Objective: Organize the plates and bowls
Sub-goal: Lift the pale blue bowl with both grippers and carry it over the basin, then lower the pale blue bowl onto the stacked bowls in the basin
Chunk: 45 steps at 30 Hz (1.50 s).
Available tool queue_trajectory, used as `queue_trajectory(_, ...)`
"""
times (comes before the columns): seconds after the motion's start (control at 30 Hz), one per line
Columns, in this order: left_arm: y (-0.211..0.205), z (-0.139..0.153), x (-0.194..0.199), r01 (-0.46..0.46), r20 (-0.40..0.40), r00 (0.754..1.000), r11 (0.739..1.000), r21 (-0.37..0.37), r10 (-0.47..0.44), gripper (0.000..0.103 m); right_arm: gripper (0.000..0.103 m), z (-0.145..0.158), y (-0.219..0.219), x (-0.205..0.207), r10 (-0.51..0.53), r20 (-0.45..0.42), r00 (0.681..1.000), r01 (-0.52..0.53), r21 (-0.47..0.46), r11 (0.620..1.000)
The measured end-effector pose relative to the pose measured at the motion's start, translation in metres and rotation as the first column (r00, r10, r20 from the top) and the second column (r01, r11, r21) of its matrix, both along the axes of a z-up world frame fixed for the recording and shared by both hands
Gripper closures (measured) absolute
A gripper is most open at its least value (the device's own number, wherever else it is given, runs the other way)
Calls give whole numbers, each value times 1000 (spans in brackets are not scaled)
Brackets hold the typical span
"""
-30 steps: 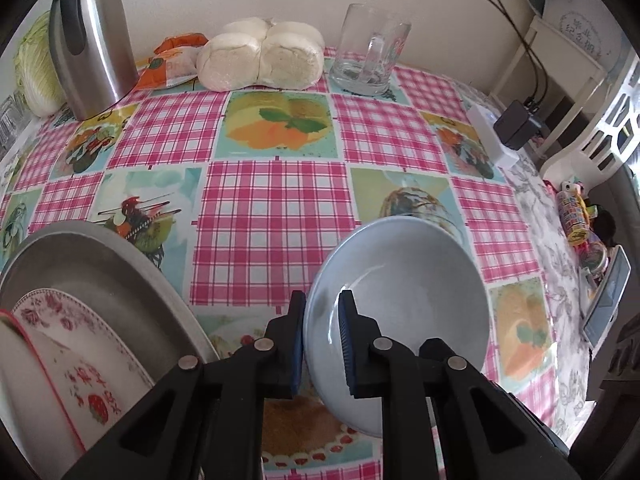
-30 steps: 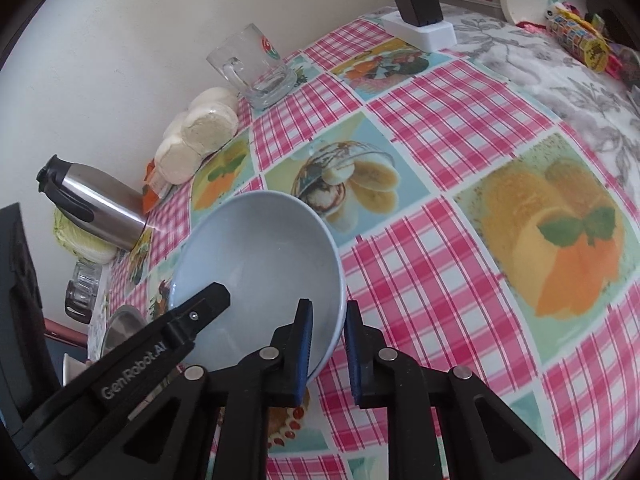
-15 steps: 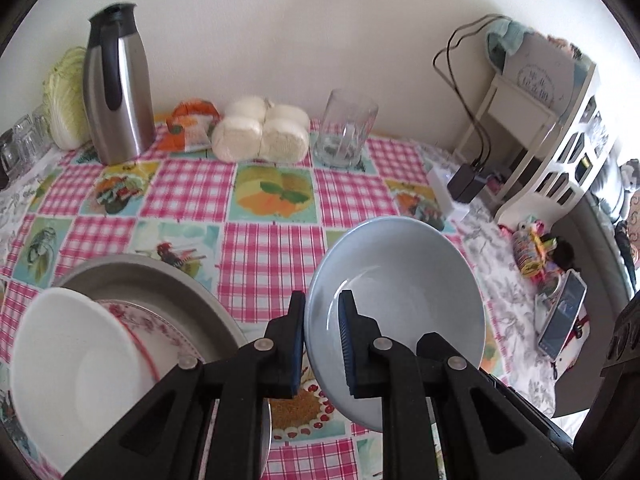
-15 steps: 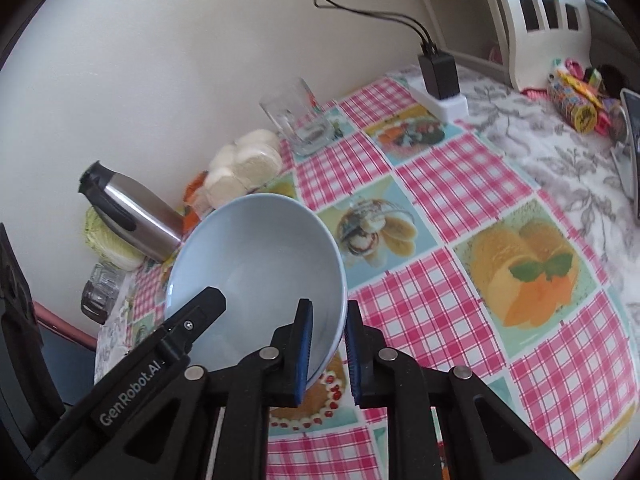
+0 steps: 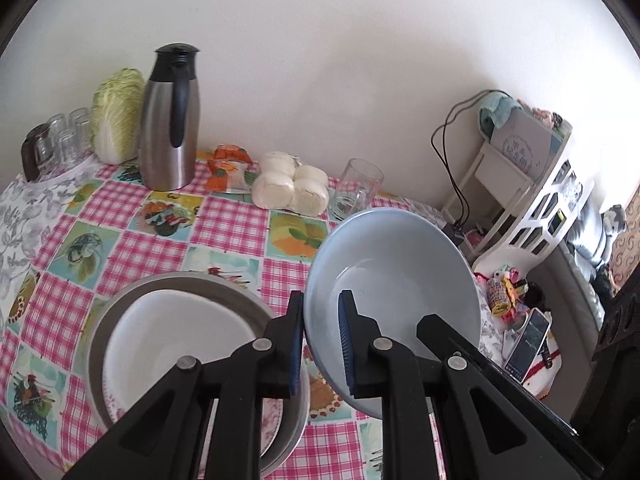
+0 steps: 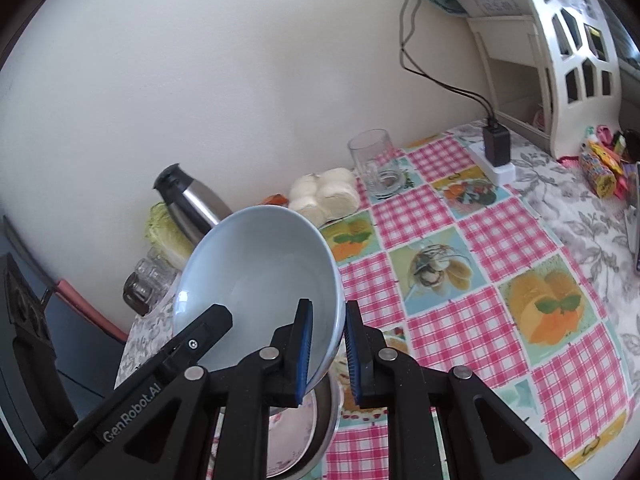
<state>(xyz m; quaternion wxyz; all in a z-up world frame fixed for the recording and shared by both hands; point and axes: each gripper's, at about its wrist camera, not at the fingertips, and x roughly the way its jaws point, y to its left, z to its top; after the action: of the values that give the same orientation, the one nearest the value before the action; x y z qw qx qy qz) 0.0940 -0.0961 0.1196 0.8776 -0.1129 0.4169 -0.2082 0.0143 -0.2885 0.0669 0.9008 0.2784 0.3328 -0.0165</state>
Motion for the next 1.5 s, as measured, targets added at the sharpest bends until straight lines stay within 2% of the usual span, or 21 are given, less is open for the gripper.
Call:
queue_trajectory(0.3, 71, -11, -3, -125, -52, 991, 990, -64, 122, 86, 86, 4, 65, 14, 141, -18, 990, -142, -58, 988)
queue_trajectory(0.53, 103, -28, 0, -184, -113, 978, 979, -93, 173, 86, 86, -5, 98, 25, 200, -59, 978, -205, -100, 974)
queue_trajectory(0.8, 116, -39, 6, -216, -153, 968, 972, -94, 200, 86, 83, -20, 114, 38, 227, -121, 966, -241, -120, 963)
queue_trajectory(1.1, 113, -53, 11, -218, -194, 960, 973, -70, 201, 86, 79, -30, 116, 44, 208, -159, 965, -232, -151, 961)
queue_trajectory(1.17, 112, -55, 11, -228, -193, 958, 972, -61, 213, 87, 79, -32, 115, 45, 206, -163, 965, -230, -149, 962)
queue_trajectory(1.23, 113, -56, 11, -241, -188, 955, 970, -43, 229, 94, 79, -32, 115, 45, 209, -162, 964, -234, -153, 960)
queue_trajectory(1.37, 117, -55, 12, -253, -182, 953, 966, -45, 241, 94, 79, -32, 115, 45, 213, -156, 965, -236, -152, 960)
queue_trajectory(1.43, 118, -53, 11, -268, -168, 951, 963, -26, 260, 95, 74, -32, 114, 45, 210, -154, 966, -233, -150, 961)
queue_trajectory(1.47, 120, -53, 11, -272, -169, 950, 962, -36, 262, 95, 68, -31, 112, 45, 202, -151, 968, -225, -153, 962)
queue_trajectory(1.5, 121, -54, 11, -272, -176, 949, 961, -43, 260, 95, 66, -30, 112, 44, 197, -148, 969, -220, -158, 963)
